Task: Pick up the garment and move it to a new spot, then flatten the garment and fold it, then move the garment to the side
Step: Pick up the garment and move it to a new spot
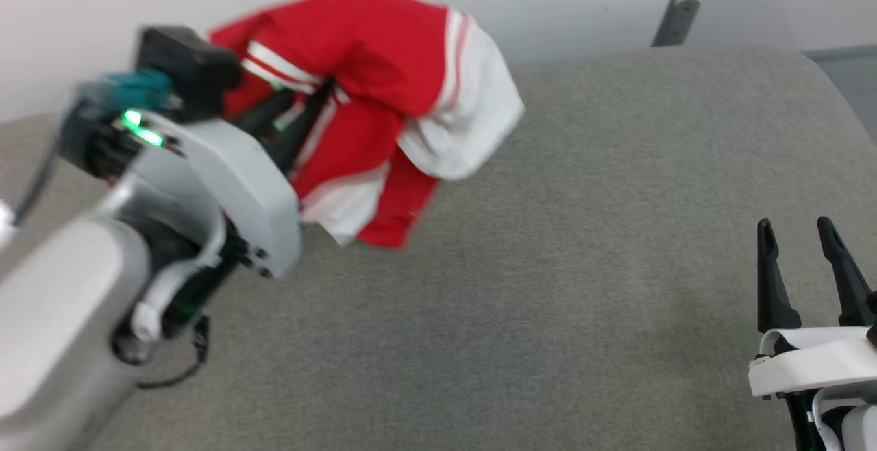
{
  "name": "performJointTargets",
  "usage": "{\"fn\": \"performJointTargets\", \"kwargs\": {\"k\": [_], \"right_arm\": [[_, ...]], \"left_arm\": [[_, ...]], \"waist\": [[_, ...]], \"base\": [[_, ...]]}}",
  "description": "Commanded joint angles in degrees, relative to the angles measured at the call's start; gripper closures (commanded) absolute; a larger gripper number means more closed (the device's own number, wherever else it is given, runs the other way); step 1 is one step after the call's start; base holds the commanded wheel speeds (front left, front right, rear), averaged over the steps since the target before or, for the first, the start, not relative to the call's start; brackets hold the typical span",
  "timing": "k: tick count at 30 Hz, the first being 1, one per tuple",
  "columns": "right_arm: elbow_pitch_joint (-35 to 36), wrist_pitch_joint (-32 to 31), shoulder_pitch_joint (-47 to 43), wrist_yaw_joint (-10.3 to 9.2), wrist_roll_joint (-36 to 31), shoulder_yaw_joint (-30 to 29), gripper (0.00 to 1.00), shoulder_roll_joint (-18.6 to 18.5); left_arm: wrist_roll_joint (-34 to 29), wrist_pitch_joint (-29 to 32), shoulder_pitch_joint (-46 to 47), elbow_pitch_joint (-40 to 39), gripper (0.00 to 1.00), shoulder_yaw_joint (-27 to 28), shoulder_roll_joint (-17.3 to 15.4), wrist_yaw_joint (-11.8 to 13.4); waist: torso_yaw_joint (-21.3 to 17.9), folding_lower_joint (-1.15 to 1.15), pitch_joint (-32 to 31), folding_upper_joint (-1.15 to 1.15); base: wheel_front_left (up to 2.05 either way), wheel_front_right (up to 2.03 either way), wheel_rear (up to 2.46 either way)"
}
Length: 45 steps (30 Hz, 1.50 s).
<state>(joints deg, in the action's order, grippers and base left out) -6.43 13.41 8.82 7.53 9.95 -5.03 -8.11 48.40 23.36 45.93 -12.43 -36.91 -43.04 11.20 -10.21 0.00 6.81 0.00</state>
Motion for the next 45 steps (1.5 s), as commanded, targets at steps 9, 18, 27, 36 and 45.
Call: {"fn": "performJointTargets", "kwargs": {"k": [9, 18, 27, 36, 45], "right_arm": [[-2.1, 1.4, 1.2, -0.08, -0.3, 0.5, 0.0, 2.0], [-3.4, 1.7, 2.3, -0.08, -0.5, 1.2, 0.0, 3.1], [-3.9, 1.8, 3.1, -0.08, 0.0, 2.1, 0.0, 3.5], [-4.2, 1.8, 3.2, -0.08, 0.4, 2.5, 0.0, 2.7], [-4.5, 1.9, 1.4, -0.08, 0.6, 2.6, 0.0, 1.5]], "left_arm": [[0.7, 1.8, -5.9, 6.3, 1.0, -7.5, 5.2, -1.3], [2.7, 3.3, -7.7, 19.0, 1.0, -11.9, 9.3, -5.3], [2.3, 3.9, -7.6, 31.5, 1.0, -15.6, 13.2, -8.7], [2.7, 3.0, -6.7, 40.2, 1.0, -17.3, 16.7, -11.8], [3.8, 1.2, -5.3, 39.7, 0.0, -15.7, 16.0, -13.9]], "waist": [[-3.7, 0.0, 3.2, 0.0], [-4.0, 0.0, 4.0, 0.0], [-3.7, 0.0, 4.3, 0.0], [-2.3, 0.0, 3.1, 0.0], [-0.2, 0.0, 0.0, 0.0]], "base": [[0.0, 0.0, 0.0], [0.0, 0.0, 0.0], [0.0, 0.0, 0.0], [0.0, 0.0, 0.0], [0.0, 0.0, 0.0]]}}
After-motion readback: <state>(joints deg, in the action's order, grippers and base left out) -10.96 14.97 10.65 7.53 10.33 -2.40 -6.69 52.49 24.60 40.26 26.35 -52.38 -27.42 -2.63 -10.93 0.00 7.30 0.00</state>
